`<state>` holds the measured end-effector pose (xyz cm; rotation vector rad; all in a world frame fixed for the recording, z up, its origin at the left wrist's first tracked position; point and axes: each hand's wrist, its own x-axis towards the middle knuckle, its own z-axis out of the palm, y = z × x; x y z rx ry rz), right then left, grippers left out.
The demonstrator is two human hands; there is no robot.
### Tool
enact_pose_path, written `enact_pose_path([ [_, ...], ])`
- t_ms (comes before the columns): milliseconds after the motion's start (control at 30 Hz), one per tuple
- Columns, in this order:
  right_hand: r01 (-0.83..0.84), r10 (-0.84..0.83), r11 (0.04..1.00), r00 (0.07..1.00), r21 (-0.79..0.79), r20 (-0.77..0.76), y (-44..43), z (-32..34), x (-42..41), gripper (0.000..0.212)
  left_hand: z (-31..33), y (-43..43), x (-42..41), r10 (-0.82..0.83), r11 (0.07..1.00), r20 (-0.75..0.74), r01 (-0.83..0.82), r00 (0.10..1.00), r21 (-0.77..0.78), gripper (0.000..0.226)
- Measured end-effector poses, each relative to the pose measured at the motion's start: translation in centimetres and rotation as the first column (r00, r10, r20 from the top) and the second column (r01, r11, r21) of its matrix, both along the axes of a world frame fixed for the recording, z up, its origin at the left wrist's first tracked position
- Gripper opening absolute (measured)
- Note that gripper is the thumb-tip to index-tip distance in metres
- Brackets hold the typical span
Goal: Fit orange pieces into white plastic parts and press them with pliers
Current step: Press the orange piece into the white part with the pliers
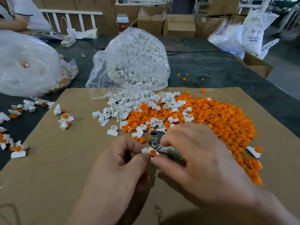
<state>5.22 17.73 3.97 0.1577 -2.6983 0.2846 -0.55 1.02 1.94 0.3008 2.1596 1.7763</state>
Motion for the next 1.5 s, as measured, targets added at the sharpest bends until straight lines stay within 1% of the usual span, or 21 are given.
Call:
enact_pose_path([
  [100, -0.076, 0.073, 0.996, 0.995, 0.050, 0.074, -0.8, -0.1, 0.1, 0.030, 0.0, 0.1, 0.4, -0.040, 0.999, -0.096, 0.042, 0.995, 0.017, 0.004],
  [267, -0.030, 0.032, 0.999, 0.994, -0.019, 0.101, -0.6, 0.2, 0.4, 0.031, -0.2, -0.1, 0.3, -0.096, 0.987, -0.158, 0.114, 0.983, 0.109, 0.008],
  [367, -0.072, 0.078, 0.995, 0.993, -0.073, 0.084, -0.8, 0.2, 0.5, 0.027, -0.3, -0.4, -0.3, -0.190, 0.962, -0.055, 0.197, 0.980, 0.189, 0.023],
  [433, -0.100, 0.119, 0.982, 0.987, -0.161, 0.108, -0.8, 0.4, 0.6, 0.021, -0.2, -0.6, -0.5, -0.273, 0.927, 0.039, 0.252, 0.961, 0.277, 0.034],
  [533, -0.107, 0.152, 0.957, 0.977, -0.271, 0.150, -0.4, 0.5, 1.0, 0.016, -0.3, -0.4, -0.5, -0.333, 0.869, 0.102, 0.263, 0.937, 0.420, 0.037],
  [733, -0.125, 0.167, 0.916, 0.983, -0.382, 0.078, -0.2, 0.1, 1.3, 0.018, -0.7, 0.4, 0.1, -0.382, 0.753, 0.168, 0.201, 0.909, 0.627, 0.048],
  [833, -0.109, 0.149, 0.912, 0.986, -0.396, 0.071, -0.4, -0.2, 1.1, 0.020, -1.1, 0.4, 0.0, -0.325, 0.779, 0.150, 0.175, 0.934, 0.602, 0.050],
  [900, -0.109, 0.161, 0.885, 0.984, -0.453, 0.077, -0.6, -0.3, 1.0, 0.024, -1.4, 0.1, -0.1, -0.253, 0.858, 0.005, 0.222, 0.968, 0.463, 0.049],
  [967, -0.083, 0.178, 0.824, 0.977, -0.561, 0.117, -0.9, -0.2, 1.0, 0.028, -1.9, -0.3, -0.1, -0.170, 0.933, -0.219, 0.229, 0.961, 0.278, 0.045],
  [1033, 0.059, 0.177, 0.695, 0.952, -0.717, 0.250, -1.0, 0.0, 1.0, 0.034, -2.4, -0.6, -0.2, -0.135, 0.968, -0.456, 0.214, 0.880, 0.127, 0.038],
  [1067, 0.180, 0.213, 0.573, 0.909, -0.800, 0.358, -0.9, -0.1, 0.9, 0.036, -2.5, -0.7, -0.4, -0.155, 0.977, -0.594, 0.214, 0.789, 0.029, 0.033],
  [1133, 0.399, 0.392, 0.251, 0.791, -0.882, 0.469, -0.9, 0.3, 0.8, 0.034, -2.9, -0.8, -0.8, -0.246, 0.968, -0.804, 0.171, 0.541, -0.182, 0.022],
  [1167, 0.442, 0.448, 0.163, 0.763, -0.882, 0.466, -0.8, 0.5, 0.7, 0.030, -3.2, -0.9, -1.0, -0.254, 0.967, -0.834, 0.161, 0.490, -0.199, 0.020],
  [1200, 0.446, 0.472, 0.133, 0.757, -0.885, 0.452, -0.8, 0.5, 0.7, 0.029, -3.4, -0.9, -1.1, -0.230, 0.972, -0.806, 0.176, 0.545, -0.159, 0.022],
  [1233, 0.420, 0.468, 0.146, 0.768, -0.896, 0.437, -0.6, 0.3, 0.7, 0.031, -3.6, -0.8, -1.2, -0.189, 0.978, -0.731, 0.196, 0.656, -0.077, 0.027],
  [1267, 0.358, 0.424, 0.225, 0.802, -0.906, 0.422, -0.6, 0.3, 0.8, 0.034, -4.0, -0.8, -1.2, -0.150, 0.975, -0.610, 0.219, 0.778, 0.039, 0.032],
  [1300, 0.261, 0.364, 0.346, 0.848, -0.901, 0.386, -0.7, 0.4, 0.9, 0.033, -4.3, -0.8, -1.2, -0.133, 0.961, -0.489, 0.232, 0.862, 0.148, 0.035],
  [1333, 0.156, 0.317, 0.464, 0.890, -0.872, 0.327, -0.8, 0.5, 1.0, 0.030, -4.2, -0.7, -1.1, -0.134, 0.951, -0.406, 0.233, 0.904, 0.205, 0.036],
  [1367, 0.083, 0.275, 0.545, 0.922, -0.834, 0.271, -0.9, 0.3, 1.1, 0.028, -4.1, -0.6, -0.9, -0.134, 0.944, -0.367, 0.231, 0.921, 0.235, 0.037],
  [1433, 0.043, 0.193, 0.636, 0.958, -0.771, 0.213, -0.9, 0.2, 1.0, 0.024, -3.5, -0.5, -0.7, -0.158, 0.931, -0.309, 0.246, 0.938, 0.269, 0.041],
  [1500, 0.047, 0.090, 0.791, 0.977, -0.610, 0.193, -0.7, -0.4, 0.8, 0.030, -2.9, -0.4, -0.8, -0.173, 0.929, -0.199, 0.227, 0.965, 0.294, 0.032],
])
